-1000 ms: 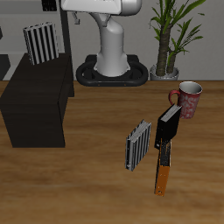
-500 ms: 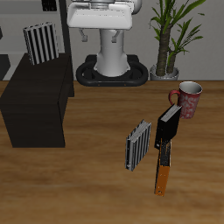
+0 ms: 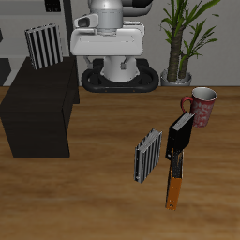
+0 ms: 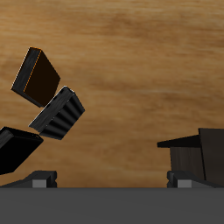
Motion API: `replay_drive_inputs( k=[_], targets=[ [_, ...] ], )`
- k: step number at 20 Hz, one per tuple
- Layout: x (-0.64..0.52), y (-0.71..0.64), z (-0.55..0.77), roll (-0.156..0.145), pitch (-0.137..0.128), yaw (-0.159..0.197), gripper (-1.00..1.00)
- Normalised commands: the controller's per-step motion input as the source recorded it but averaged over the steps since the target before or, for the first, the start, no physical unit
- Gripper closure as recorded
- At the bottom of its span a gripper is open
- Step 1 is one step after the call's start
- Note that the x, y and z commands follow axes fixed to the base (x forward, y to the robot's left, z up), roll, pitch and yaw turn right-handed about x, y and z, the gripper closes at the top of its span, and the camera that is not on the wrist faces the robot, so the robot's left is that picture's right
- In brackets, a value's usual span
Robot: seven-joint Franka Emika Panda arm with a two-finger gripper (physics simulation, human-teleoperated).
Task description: Place the right striped book upright on top of the shelf and place the left striped book upright on top of the shelf
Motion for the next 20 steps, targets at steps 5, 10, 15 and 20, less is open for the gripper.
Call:
replay_drive_inputs(
  k=[5,10,15,20],
  targets=[
    [0.45,0.12,-0.33,0.008,0.026,-0.022,-1.00],
    [0.22,0.13,-0.23,0.011,0.015,-0.058,-1.00],
    [0.25,0.34,-0.40,0.025,0.008,-0.018,-1.00],
    [0.29,0.37,-0.43,0.031,0.009,-0.019,-1.00]
  ],
)
